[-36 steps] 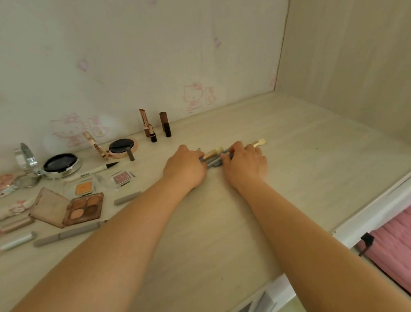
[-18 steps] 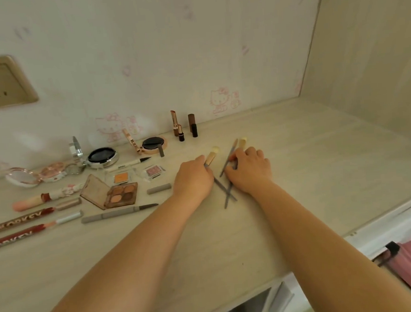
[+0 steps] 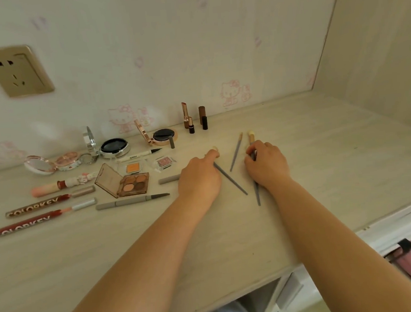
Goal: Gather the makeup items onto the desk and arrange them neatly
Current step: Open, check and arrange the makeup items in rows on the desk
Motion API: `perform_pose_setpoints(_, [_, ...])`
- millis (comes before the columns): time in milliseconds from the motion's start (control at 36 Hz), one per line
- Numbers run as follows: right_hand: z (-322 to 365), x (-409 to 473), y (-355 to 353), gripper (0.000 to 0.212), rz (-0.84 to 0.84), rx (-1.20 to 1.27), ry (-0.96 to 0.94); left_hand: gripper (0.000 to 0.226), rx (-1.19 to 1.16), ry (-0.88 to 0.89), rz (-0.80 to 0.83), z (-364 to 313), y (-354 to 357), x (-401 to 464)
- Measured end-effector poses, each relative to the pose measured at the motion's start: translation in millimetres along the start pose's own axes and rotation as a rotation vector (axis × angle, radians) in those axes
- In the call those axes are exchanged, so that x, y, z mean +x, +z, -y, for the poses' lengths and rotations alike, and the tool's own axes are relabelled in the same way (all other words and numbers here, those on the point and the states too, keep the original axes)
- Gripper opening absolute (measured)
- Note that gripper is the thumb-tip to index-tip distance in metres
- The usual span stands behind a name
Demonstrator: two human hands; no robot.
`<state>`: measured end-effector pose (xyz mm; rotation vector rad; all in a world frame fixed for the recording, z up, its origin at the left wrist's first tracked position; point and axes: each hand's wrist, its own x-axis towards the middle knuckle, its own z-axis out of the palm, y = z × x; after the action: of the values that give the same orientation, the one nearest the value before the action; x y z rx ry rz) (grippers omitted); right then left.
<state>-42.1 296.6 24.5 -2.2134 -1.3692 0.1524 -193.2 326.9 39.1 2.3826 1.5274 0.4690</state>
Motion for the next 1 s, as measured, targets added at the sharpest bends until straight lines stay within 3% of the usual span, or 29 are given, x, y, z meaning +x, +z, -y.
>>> perform_pose_setpoints(194, [1,1,1,0.026,-0.003,-0.026,0.004,0.028,-0.111,-0.039,-0.06,-5,-5,-8])
perform_pose_setpoints(417, [2,0,1,0.026,0.001,-0.04,0.005,0.046,0.166,-0.059,0.104,-14,-7,-18])
perform_pose_setpoints(667, [-3,-1,-3,0.027,0.017,0.005,-0.002,0.061,0.213,0.004,0.015,-18,12,-15])
perform_pose_setpoints(889, [-3,-1,-6,0.027,0.043,0.028,-0.009,0.049,0.148,0.016,0.057,-21,18,1])
perform_pose_setpoints(1000, [-4,0,-7,0.029,0.052,0.034,-0.002,0.054,0.173,-0.001,0.064,-19,18,4])
